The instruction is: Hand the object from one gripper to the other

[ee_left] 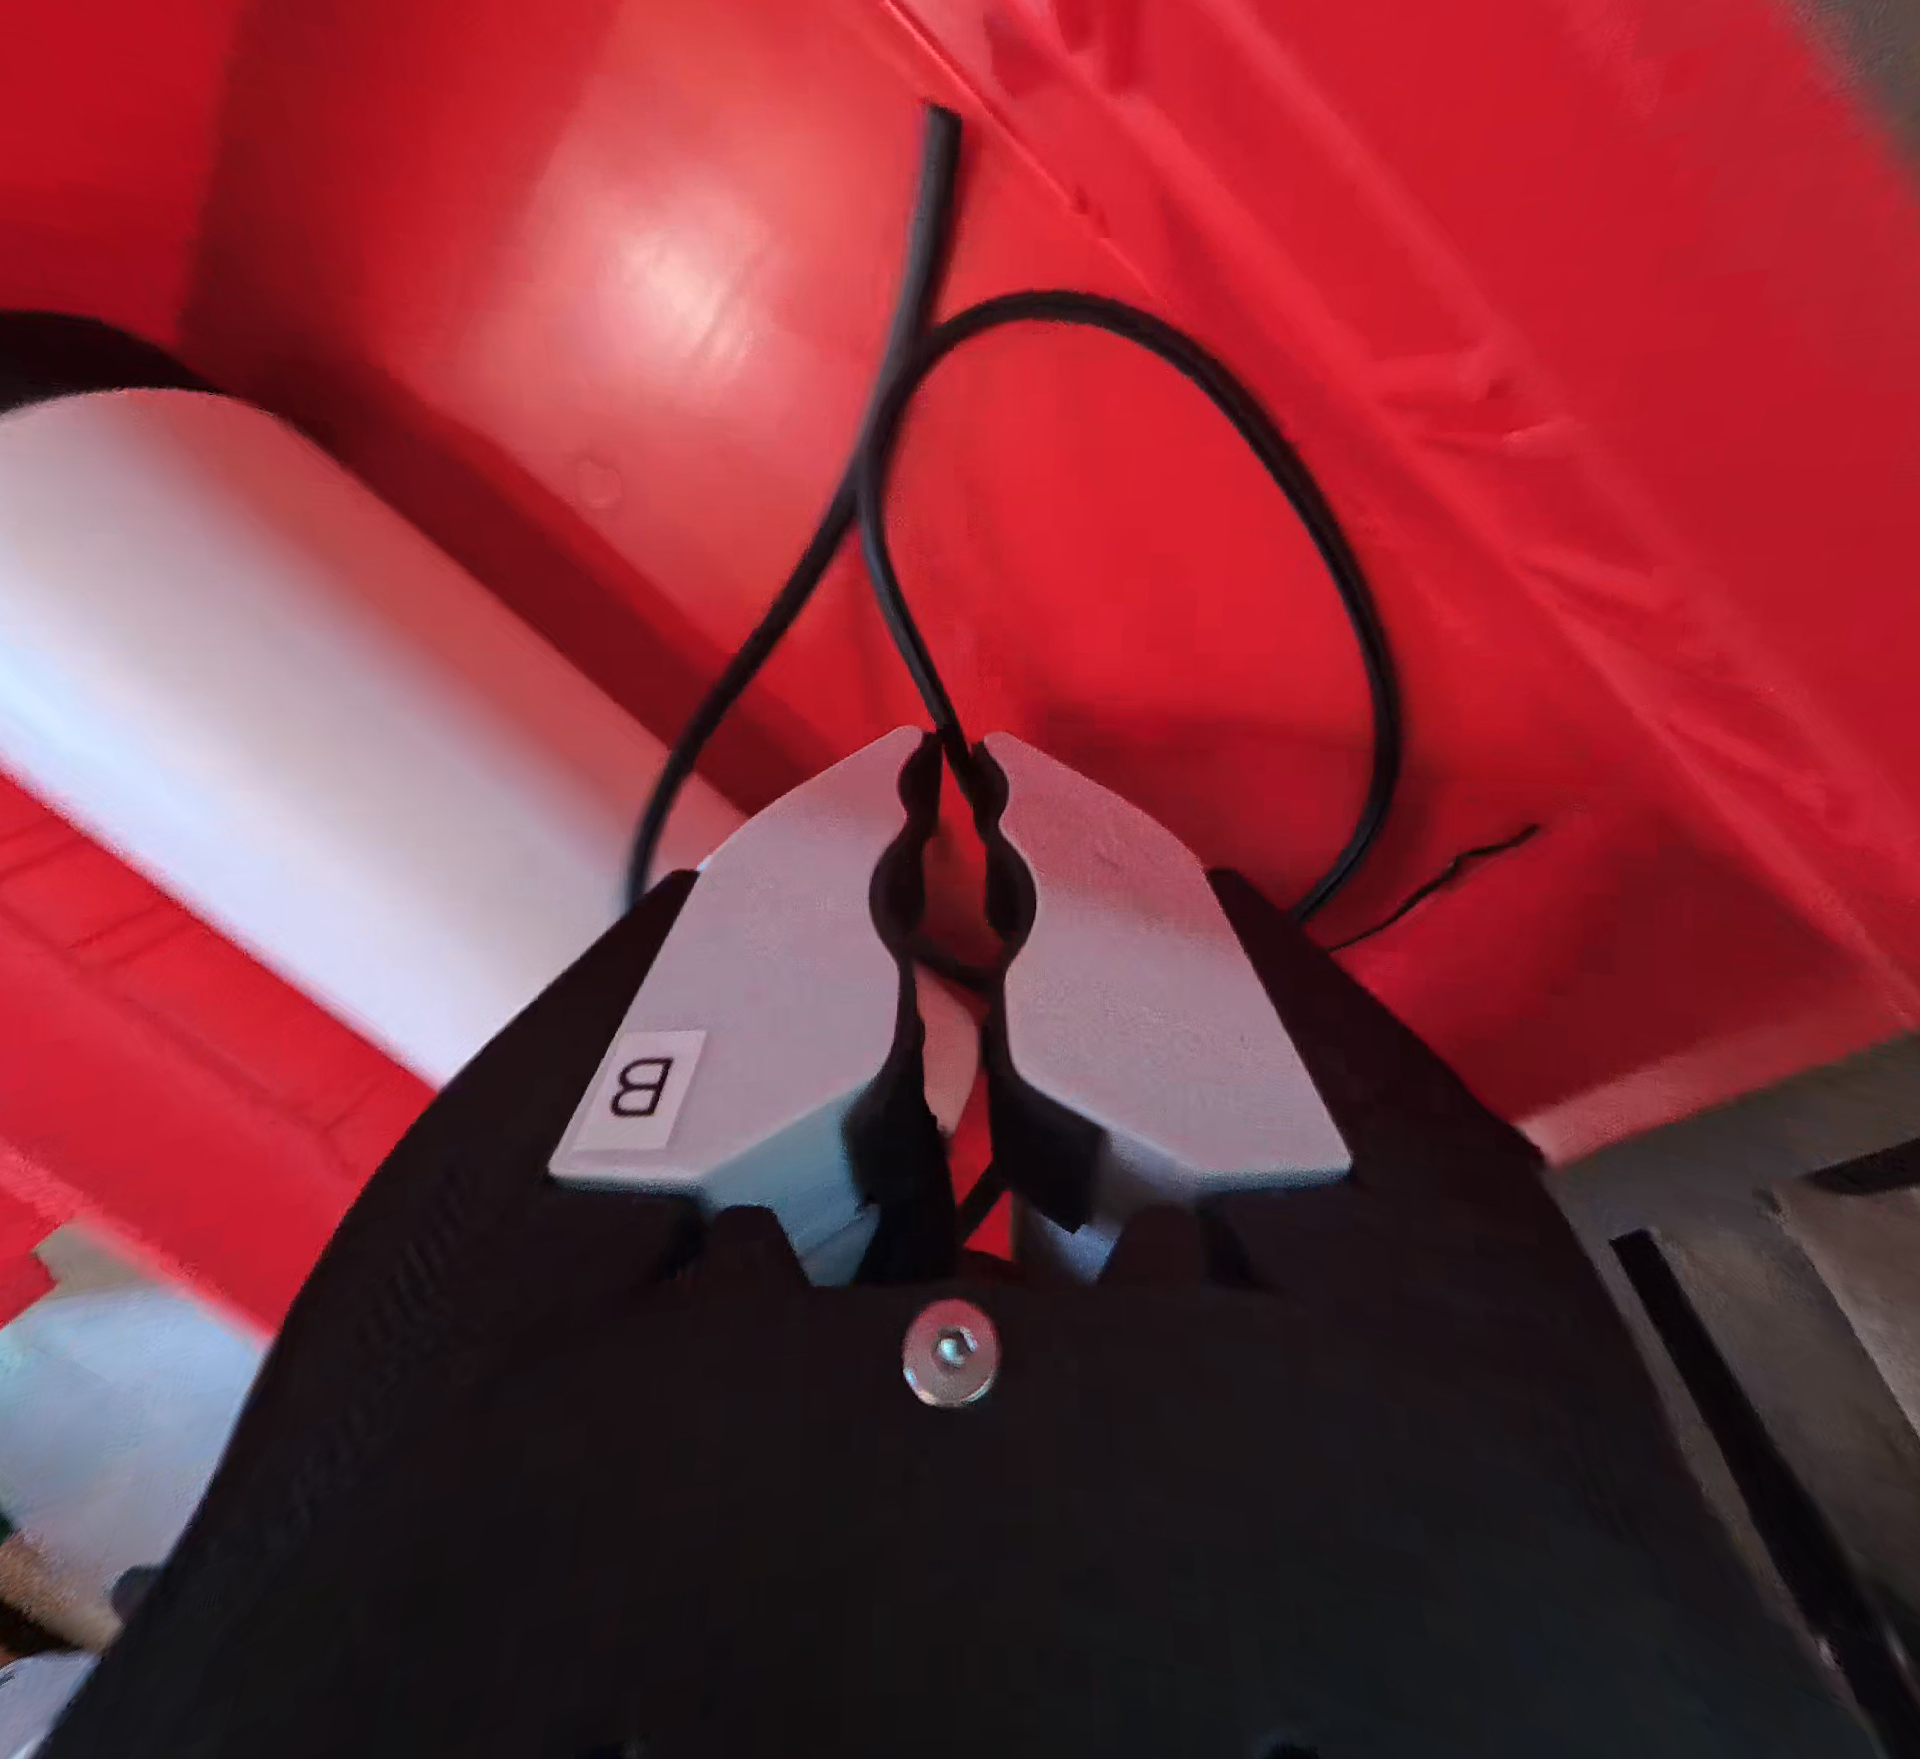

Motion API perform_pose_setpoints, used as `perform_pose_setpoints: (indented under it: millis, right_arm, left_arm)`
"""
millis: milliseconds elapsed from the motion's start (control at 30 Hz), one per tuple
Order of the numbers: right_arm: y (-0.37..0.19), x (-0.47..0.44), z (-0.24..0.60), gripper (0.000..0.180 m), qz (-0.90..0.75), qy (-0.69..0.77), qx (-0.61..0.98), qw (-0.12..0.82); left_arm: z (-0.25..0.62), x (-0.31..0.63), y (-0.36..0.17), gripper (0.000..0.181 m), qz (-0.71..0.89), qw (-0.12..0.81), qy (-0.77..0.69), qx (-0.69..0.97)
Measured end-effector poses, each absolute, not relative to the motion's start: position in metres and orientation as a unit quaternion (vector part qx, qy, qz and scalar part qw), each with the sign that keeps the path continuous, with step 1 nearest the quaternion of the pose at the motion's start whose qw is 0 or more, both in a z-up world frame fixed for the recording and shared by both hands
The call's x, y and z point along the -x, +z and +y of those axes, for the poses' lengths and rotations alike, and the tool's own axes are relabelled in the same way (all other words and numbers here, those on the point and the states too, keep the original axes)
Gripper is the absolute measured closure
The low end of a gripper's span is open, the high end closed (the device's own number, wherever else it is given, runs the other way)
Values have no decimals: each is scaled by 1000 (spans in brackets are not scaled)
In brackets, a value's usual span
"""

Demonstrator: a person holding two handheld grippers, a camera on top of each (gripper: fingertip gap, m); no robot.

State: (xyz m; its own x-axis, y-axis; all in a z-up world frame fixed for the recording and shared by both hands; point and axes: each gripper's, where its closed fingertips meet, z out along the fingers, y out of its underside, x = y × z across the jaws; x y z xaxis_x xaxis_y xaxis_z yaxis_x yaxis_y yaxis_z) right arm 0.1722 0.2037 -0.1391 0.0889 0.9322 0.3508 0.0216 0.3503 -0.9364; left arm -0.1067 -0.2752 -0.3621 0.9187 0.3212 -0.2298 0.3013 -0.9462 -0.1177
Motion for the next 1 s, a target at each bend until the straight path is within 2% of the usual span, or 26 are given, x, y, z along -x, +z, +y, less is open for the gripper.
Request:
perform_pose_setpoints:
  millis: [33, 233, 400, 800, 1000]
  right_arm:
    - [-138, -173, 203, 145, -559, 379, 424, 604]
    - [-132, -177, 197, 145, -559, 387, 408, 609]
    - [-125, -185, 195, 146, -551, 394, 400, 617]
    - [-115, -195, 184, 146, -548, 406, 386, 622]
    - [-115, -196, 182, 146, -548, 412, 386, 617]
  left_arm:
    - [-273, 111, -346, 176, -167, 62, 138, 974]
    - [-265, 122, -229, 176, -187, 182, 204, 944]
    - [-264, 135, -147, 176, -192, 246, 286, 906]
    - [-226, 179, 94, 177, -195, 455, 497, 713]
    - [-183, 148, 191, 176, -153, 564, 496, 642]
